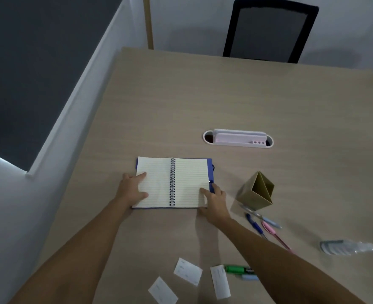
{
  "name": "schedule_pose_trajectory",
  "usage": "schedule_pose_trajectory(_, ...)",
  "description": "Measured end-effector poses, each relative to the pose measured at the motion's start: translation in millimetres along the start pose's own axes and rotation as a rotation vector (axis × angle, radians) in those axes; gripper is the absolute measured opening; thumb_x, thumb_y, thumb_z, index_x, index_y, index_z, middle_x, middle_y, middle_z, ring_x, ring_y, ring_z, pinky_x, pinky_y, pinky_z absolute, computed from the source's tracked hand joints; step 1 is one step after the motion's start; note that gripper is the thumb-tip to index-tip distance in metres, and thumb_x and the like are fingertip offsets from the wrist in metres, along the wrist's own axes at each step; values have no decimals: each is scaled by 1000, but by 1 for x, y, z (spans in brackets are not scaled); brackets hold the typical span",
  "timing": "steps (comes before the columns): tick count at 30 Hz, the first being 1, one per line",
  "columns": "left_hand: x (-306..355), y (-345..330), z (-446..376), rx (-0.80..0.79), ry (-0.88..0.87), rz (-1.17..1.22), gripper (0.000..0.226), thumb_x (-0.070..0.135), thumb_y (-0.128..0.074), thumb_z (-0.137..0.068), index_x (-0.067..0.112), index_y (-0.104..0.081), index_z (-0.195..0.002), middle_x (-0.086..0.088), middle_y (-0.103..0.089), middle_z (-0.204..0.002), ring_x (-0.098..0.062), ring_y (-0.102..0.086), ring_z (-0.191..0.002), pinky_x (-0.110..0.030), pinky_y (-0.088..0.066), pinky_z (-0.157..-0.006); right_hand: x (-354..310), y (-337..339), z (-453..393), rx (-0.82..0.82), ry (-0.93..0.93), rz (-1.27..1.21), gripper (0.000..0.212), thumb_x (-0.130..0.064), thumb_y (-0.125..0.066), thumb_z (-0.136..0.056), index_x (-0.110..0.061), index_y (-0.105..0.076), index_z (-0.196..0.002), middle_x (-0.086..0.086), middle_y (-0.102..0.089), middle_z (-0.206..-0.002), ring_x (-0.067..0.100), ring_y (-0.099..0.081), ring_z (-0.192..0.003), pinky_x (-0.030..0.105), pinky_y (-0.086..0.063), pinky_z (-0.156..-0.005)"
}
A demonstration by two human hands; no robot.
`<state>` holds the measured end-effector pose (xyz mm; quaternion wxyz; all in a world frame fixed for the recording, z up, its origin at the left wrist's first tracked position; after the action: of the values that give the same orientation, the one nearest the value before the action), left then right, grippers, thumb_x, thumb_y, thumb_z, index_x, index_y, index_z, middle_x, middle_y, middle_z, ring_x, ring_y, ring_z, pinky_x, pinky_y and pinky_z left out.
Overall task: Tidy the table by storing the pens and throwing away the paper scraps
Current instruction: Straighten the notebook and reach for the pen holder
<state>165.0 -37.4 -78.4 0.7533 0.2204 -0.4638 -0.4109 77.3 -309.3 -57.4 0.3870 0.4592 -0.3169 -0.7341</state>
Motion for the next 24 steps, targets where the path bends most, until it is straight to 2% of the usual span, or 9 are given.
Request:
schedule_pose_trajectory(6,23,12,-48,22,-1,-48,84,20,-79,-70,27,-38,-143,-17,-32,-134,-32,-41,-127,-35,-33,-114,-1,19,-45,13,-21,-25,57,-13,-65,-82,-20,-46,-135,14,-17,-156,39,-22,-134,43,-30,-112)
schedule_pose_trajectory(11,24,12,-53,7,8,-87,82,21,-76,-73,25,-36,-145,-18,-30,-136,-33,-41,-127,-37,-33,-114,-4,24,-52,-35,-16,25,58,-20,-66,-82,-17,-42,-135,15,-19,-155,39,-25,-131,46,-33,-110)
schedule_pose_trajectory(14,35,14,-33,130,-33,-125,77,23,-71,-78,20,-33,-146,-22,-32,-137,-37,-36,-130,-43,-34,-112,-9,29,-47,-120,10,22,80,-25,-70,-78,-16,-26,-144,18,-20,-153,40,-28,-132,44,-33,-110)
schedule_pose_trajectory(16,51,10,-9,254,-85,-80,71,22,-68,-80,19,-36,-144,-21,-33,-137,-36,-36,-128,-47,-37,-109,-16,50,-39,-106,85,-73,79,-22,-70,-80,-15,-28,-146,17,-27,-151,34,-31,-136,38,-30,-112)
schedule_pose_trajectory(17,61,3,6,288,-129,-43,66,20,-68,-81,17,-40,-141,-19,-36,-136,-35,-39,-127,-47,-39,-107,-19,68,-34,-56,128,-130,70,-19,-68,-82,-14,-35,-143,15,-35,-148,30,-37,-134,35,-31,-111)
schedule_pose_trajectory(19,89,-19,36,269,-218,17,54,14,-66,-82,14,-49,-133,-15,-44,-130,-30,-45,-121,-42,-43,-103,-17,114,-17,128,216,-221,45,-10,-62,-86,-12,-52,-130,12,-54,-132,25,-56,-115,32,-43,-101)
schedule_pose_trajectory(21,118,-53,63,132,-316,40,43,10,-64,-83,14,-56,-125,-10,-50,-120,-22,-53,-111,-32,-45,-98,3,162,4,317,216,-303,29,0,-54,-85,-8,-62,-112,10,-66,-113,20,-62,-93,28,-49,-87)
schedule_pose_trajectory(22,133,-73,76,42,-377,26,39,11,-63,-83,14,-58,-121,-8,-52,-117,-20,-57,-106,-26,-44,-94,23,181,14,400,176,-351,27,4,-51,-83,-7,-64,-104,8,-68,-105,17,-61,-87,24,-48,-81)
schedule_pose_trajectory(24,161,-113,98,-119,-469,-56,31,16,-61,-84,16,-62,-114,-7,-56,-113,-21,-61,-102,-26,-47,-91,71,208,37,526,43,-423,26,6,-48,-81,-9,-64,-94,4,-67,-91,16,-59,-82,23,-45,-75)
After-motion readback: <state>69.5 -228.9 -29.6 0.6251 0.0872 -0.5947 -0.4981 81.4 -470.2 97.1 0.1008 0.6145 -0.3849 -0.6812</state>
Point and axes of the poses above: each hand's wrist, its own z-axis away from the middle knuckle, its own y-axis out of the back of the hand, x = y × z, the point moved 7 cm from there along -z, towards the middle knuckle
